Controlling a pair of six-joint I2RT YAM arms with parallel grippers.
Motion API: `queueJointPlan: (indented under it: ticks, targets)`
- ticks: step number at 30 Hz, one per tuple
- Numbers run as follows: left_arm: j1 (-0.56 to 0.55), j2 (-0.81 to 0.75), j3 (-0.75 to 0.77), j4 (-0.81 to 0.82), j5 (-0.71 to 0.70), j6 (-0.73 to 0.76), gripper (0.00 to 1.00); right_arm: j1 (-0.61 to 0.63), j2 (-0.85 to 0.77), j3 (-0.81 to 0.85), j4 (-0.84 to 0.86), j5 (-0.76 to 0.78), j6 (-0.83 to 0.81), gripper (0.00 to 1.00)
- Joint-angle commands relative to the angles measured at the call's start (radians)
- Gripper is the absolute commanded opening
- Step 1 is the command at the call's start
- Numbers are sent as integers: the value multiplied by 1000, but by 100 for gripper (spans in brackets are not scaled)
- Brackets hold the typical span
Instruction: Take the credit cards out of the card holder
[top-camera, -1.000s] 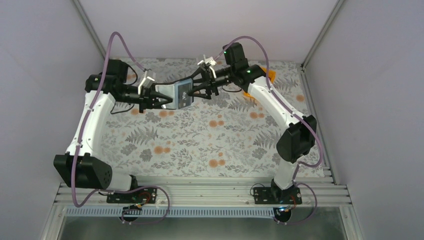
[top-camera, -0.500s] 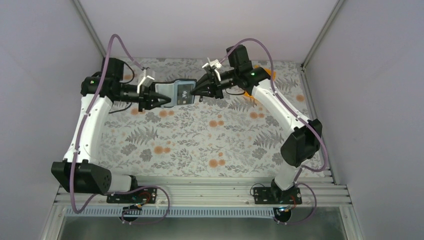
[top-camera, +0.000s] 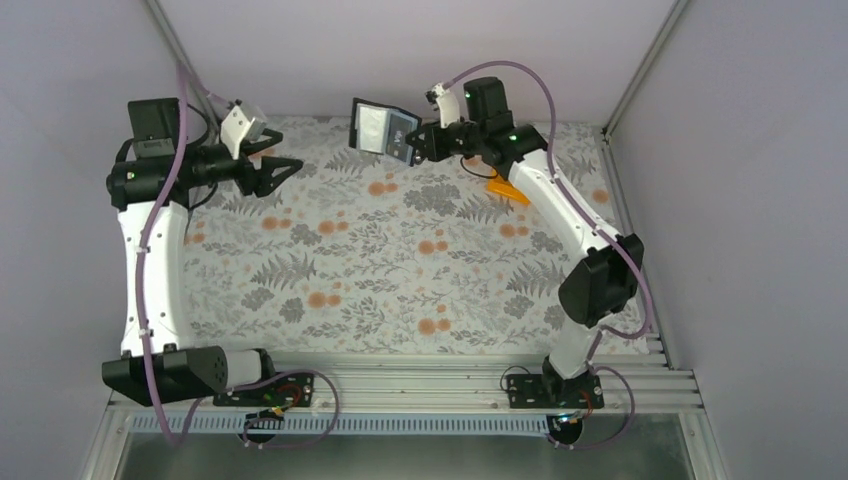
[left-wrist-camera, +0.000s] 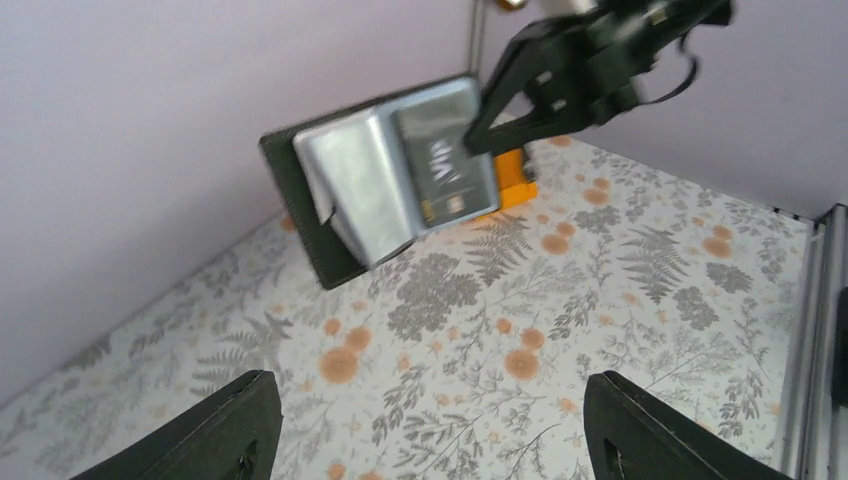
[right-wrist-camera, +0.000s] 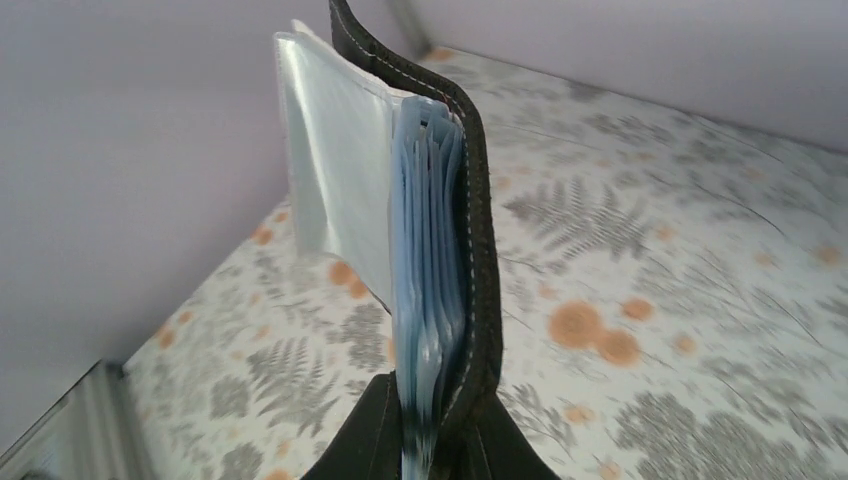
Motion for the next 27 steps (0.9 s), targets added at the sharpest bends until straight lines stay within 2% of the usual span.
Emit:
queueJointPlan:
  ticks: [1,3,6,8,12,14,16,19,24,27]
  targets:
    - [-45,-43,22,-89,155,99,73,43,20,39,-42,267,101,4]
    - [-118,-46,-28,-89,233,150,69,67,14,46,-43,260,75,4]
    - [-202,2,-97,-3,245,40,63,101,3,50,-38,215,23,4]
    - [-254,56,-91,46,246,-36,58,118,-5,32,-20,178,-9,4]
    - [-363,159,-31,58,247,-80,57,126,-12,-13,28,66,-31,4]
    - [-365,191,-29,82,215,-105,55,129,-22,-31,43,38,-45,4]
    - [-362,192,-56,137,114,-142,51,129,-39,-48,68,-10,-60,4]
    - [-361,115,-182,279,-46,-202,48,134,-49,-58,87,-128,-91,4]
    - [-337,95,-202,262,-54,-198,39,142,-30,-44,77,-189,-105,4]
    - [-318,85,-217,256,-38,-193,39,142,-55,-74,107,-221,-114,4]
